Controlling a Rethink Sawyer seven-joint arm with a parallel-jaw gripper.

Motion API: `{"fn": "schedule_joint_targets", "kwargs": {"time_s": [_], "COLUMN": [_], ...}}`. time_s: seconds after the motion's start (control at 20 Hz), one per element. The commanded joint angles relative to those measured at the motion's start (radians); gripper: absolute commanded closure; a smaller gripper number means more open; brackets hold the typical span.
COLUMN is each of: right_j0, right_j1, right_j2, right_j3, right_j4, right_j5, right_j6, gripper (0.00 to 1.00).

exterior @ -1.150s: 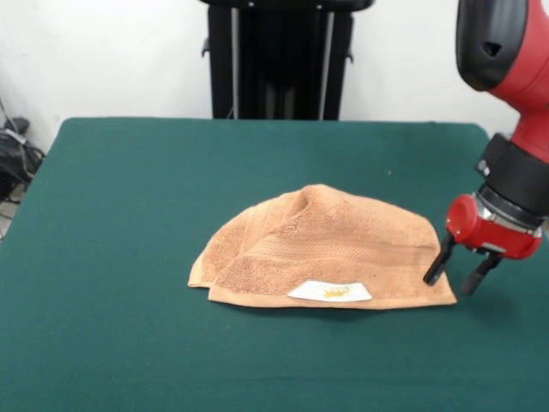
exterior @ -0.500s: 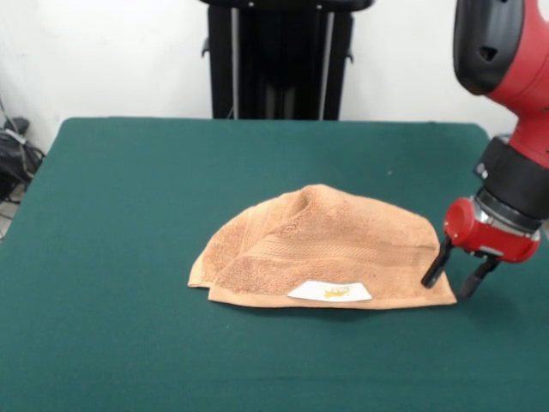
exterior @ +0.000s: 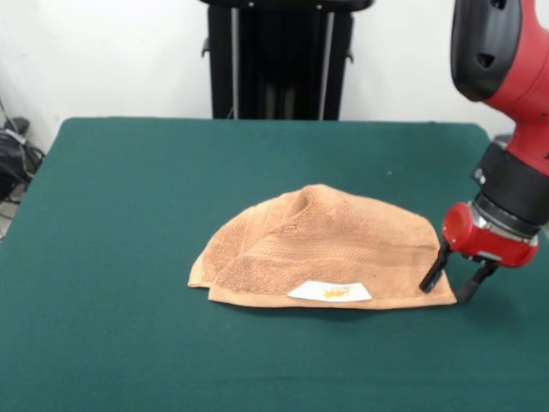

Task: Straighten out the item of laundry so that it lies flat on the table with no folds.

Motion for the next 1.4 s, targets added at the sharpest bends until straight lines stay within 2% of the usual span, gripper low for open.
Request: {"fn": "schedule_joint_targets", "kwargs": {"time_s": [0.05, 0.45, 1.1, 1.4], "right_j0": [0.005, 0.012, 0.036, 0.028], "right_j1": [0.038, 0.046, 0.085, 0.078], "right_j2": [0.049, 0.038, -0.003, 0.013], "right_j3": [-0.004, 0.009, -0.005, 0.009], "right_j4": [0.048, 0.067, 0.086, 0.094], "right_j5": [0.038, -0.036, -0.085, -0.092], "right_j6": [0.326, 0.347, 0.379, 0.350], "gripper": [0.00, 0.00, 0.00, 0.00]}}
